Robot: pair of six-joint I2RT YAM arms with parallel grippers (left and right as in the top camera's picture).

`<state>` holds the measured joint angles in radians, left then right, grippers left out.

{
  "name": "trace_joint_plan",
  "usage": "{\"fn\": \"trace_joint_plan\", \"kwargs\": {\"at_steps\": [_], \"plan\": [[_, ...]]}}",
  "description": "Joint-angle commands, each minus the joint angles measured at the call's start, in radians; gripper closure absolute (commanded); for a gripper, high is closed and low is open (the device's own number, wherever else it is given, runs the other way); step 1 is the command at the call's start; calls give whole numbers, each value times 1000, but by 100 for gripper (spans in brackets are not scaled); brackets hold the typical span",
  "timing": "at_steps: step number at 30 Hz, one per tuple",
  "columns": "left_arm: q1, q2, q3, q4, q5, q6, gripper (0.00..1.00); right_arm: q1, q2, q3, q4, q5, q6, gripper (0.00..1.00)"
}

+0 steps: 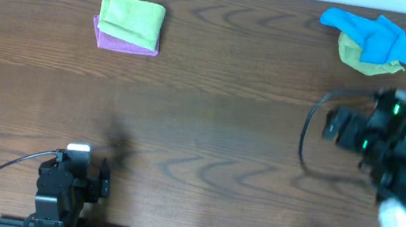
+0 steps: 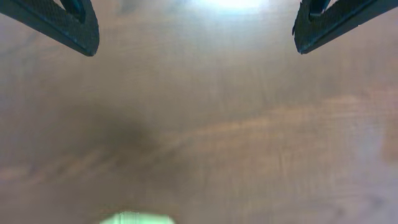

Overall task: Fold the cloth
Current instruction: 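Reach the right gripper to the blue cloth on the yellow cloth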

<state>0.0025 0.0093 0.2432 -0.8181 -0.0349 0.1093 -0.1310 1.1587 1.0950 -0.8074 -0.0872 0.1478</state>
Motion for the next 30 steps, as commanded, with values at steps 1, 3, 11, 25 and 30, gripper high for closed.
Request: {"fn": "trace_joint_plan", "kwargs": {"at_steps": [1,3,11,25,30], "plan": [[-3,-6,-6,-23,-21,18,5,-9,145,169,-16,32,16,1],[-3,-6,-6,-23,-21,18,5,-16,238,269,-20,40,14,1],[-3,-6,-6,-24,-21,18,5,-56,526,547,-18,57,13,1],[-3,-6,-6,-23,-21,18,5,-60,709,567,197,122,-51,1],[-3,-6,-6,-23,-21,18,5,-88,762,567,347,124,-26,1]]}}
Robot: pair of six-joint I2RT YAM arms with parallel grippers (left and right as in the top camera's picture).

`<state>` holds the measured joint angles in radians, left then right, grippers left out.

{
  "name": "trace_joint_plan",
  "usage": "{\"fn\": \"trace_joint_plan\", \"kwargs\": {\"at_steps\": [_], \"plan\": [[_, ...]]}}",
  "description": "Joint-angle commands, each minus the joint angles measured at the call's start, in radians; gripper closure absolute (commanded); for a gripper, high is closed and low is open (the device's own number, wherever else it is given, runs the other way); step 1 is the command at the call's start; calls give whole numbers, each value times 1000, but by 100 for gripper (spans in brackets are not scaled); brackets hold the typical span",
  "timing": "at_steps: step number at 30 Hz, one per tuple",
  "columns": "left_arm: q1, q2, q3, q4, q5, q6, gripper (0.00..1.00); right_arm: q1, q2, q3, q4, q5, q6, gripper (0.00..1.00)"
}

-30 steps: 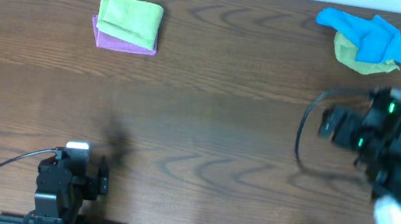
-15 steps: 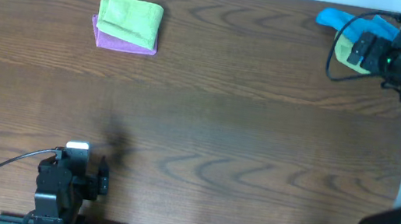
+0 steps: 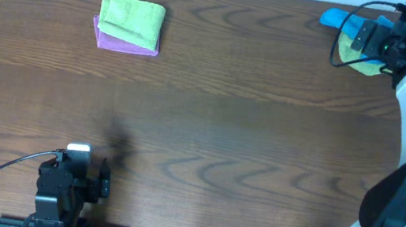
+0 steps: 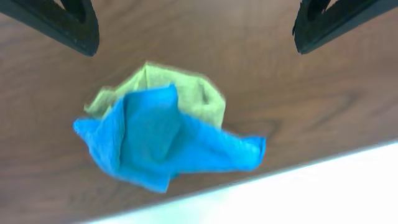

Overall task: Fold the cloth
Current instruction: 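Reach the right gripper to the blue cloth on the yellow cloth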

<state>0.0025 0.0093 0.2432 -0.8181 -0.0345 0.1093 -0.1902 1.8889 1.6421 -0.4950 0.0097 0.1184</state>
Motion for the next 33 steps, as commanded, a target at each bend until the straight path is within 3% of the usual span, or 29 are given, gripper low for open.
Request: {"fn": "trace_joint_plan", "kwargs": {"at_steps": [1,9,33], "plan": [[-3,-6,-6,-23,-21,18,4,-37,42,20,53,29,14,1],[-3,-6,-6,-23,-21,18,4,-111,166,20,169,38,114,4],[-3,-6,-6,-23,-21,18,5,-149,407,21,422,42,182,19]]}}
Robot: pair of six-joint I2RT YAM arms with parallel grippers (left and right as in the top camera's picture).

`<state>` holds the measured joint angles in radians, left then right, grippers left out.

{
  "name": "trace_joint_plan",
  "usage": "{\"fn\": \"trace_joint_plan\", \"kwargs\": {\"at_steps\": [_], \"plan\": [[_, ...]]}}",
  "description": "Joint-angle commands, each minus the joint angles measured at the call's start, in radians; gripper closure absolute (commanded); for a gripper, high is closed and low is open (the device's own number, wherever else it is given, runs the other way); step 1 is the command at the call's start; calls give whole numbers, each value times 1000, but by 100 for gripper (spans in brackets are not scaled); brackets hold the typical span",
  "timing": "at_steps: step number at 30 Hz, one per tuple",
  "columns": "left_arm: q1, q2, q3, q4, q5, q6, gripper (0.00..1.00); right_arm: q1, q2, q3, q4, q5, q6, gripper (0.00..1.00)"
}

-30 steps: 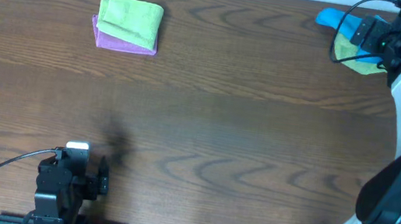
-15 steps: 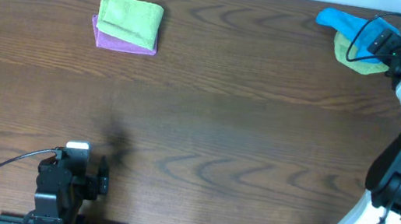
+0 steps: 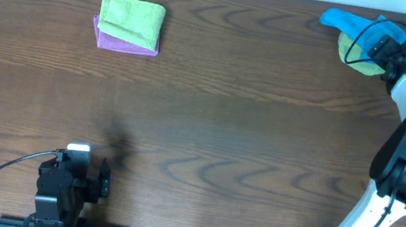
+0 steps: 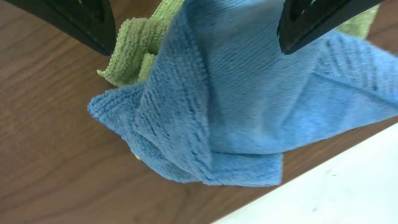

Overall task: Fold the cloth
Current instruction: 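Reach the right gripper to the blue cloth on the yellow cloth, then pinch the blue cloth with the right gripper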

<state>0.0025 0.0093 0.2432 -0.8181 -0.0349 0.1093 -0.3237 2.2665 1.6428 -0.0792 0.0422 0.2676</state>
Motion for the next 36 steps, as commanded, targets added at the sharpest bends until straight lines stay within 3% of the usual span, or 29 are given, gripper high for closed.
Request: {"fn": "trace_joint_plan", "kwargs": {"at_steps": [1,9,10,11,13,15,26,36], "plan": [[-3,-6,-6,-23,-21,18,5,-16,36,20,14,10,33,23],[-3,-6,-6,-23,-21,18,5,-16,54,20,25,6,35,43],[-3,-6,-6,-24,-21,18,5,-16,54,20,28,6,34,49],[-3,-6,-6,-23,-21,18,4,-16,51,24,32,6,31,65],[-3,-6,-6,-24,-21,18,4,-16,46,35,32,5,27,83],[-3,-6,-6,-23,-21,18,5,-16,35,45,29,-9,13,98],[-3,-6,-6,-24,-21,18,4,-3,-143,47,-91,-23,-108,99],[-3,-6,-6,-23,-21,18,5,61,-386,47,-419,-24,-200,99]]}}
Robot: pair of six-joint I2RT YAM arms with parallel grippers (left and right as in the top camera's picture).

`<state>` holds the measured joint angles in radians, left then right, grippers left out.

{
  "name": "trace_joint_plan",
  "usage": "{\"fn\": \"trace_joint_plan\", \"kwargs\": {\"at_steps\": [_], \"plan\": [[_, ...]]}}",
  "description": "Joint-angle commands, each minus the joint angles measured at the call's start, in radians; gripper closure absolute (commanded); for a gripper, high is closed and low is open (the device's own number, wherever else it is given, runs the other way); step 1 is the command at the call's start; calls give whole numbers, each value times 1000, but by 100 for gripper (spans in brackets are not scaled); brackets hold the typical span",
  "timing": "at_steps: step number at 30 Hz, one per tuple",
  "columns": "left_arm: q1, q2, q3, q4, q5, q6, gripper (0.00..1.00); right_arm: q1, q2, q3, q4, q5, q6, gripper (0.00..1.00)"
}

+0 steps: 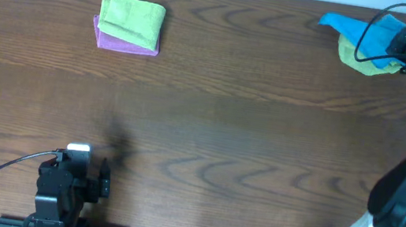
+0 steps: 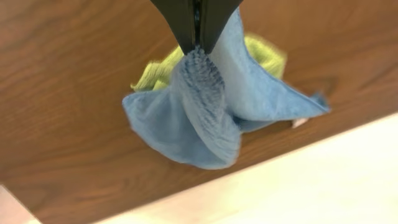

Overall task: Fold the cloth
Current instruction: 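Pinch the blue cloth with the right gripper, then lift the blue cloth and carry it to table center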

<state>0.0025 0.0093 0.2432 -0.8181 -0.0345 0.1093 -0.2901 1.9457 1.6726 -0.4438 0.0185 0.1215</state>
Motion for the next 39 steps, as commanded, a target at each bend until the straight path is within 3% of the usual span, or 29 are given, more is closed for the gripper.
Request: {"fn": "trace_joint_plan", "kwargs": {"at_steps": [1,9,19,24,35,39], "plan": [[-3,-6,-6,-23,-21,18,5,37,-87,17,-90,-1,-67,98],[-3,-6,-6,-24,-21,18,5,181,-298,17,-366,0,-144,99],[-3,-6,-6,-23,-21,18,5,420,-460,17,-563,0,-153,99],[-3,-6,-6,-23,-21,18,4,513,-454,17,-515,0,-153,99],[-3,-6,-6,-23,-21,18,5,563,-273,26,-145,24,-153,98],[-3,-6,-6,-24,-21,18,5,566,-202,89,-153,72,-172,98]]}}
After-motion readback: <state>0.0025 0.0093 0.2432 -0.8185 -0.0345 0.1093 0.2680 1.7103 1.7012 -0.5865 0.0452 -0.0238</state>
